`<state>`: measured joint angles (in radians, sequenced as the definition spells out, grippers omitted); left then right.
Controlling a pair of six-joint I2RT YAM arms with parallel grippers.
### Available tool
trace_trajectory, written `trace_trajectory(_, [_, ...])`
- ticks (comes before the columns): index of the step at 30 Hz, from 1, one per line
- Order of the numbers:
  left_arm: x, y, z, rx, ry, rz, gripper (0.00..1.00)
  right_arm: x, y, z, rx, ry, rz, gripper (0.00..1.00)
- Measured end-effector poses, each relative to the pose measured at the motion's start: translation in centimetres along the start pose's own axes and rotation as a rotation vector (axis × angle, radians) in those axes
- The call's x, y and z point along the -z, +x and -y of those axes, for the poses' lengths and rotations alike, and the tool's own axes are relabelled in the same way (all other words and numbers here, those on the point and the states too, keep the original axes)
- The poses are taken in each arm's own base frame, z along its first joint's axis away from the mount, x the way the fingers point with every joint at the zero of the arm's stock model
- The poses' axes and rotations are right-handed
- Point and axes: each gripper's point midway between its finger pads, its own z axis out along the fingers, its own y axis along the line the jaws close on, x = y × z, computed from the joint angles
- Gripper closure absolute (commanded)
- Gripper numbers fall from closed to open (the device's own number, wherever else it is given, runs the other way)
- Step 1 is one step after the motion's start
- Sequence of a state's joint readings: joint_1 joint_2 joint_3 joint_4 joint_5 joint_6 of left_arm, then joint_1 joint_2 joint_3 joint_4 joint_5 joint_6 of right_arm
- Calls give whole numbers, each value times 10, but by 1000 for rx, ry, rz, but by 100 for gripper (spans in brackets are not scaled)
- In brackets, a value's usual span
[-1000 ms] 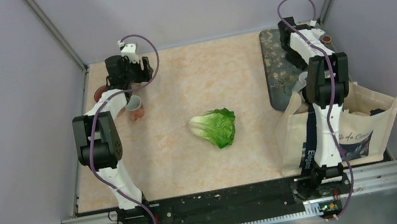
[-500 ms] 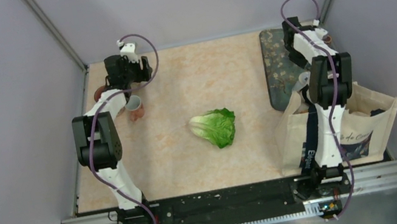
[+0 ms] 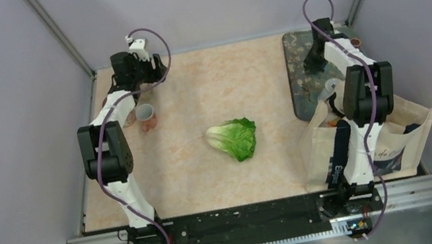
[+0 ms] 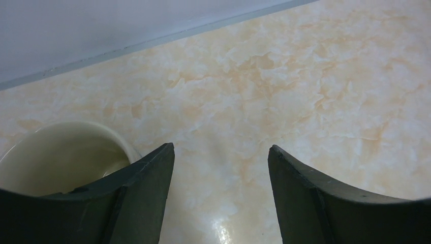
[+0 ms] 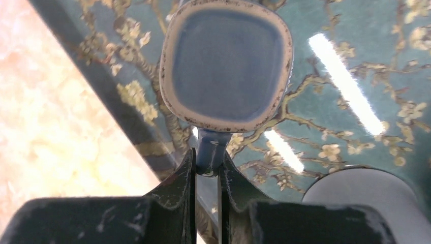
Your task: Turn the mug right side up
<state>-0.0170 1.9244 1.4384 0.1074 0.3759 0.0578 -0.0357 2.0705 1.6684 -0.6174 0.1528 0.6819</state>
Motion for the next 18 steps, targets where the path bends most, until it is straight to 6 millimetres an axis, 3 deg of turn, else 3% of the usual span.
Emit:
trace_trajectory(7, [-16, -12, 38, 119, 129, -39, 30, 8, 16, -13, 77, -136, -44, 100])
trace_trajectory(14, [-30, 7, 99, 200, 242, -142, 30, 11, 25, -3, 188, -167, -44, 100])
trace_trajectory(18, [-31, 10, 127, 204, 288, -159, 30, 9, 26, 0, 258, -171, -40, 84])
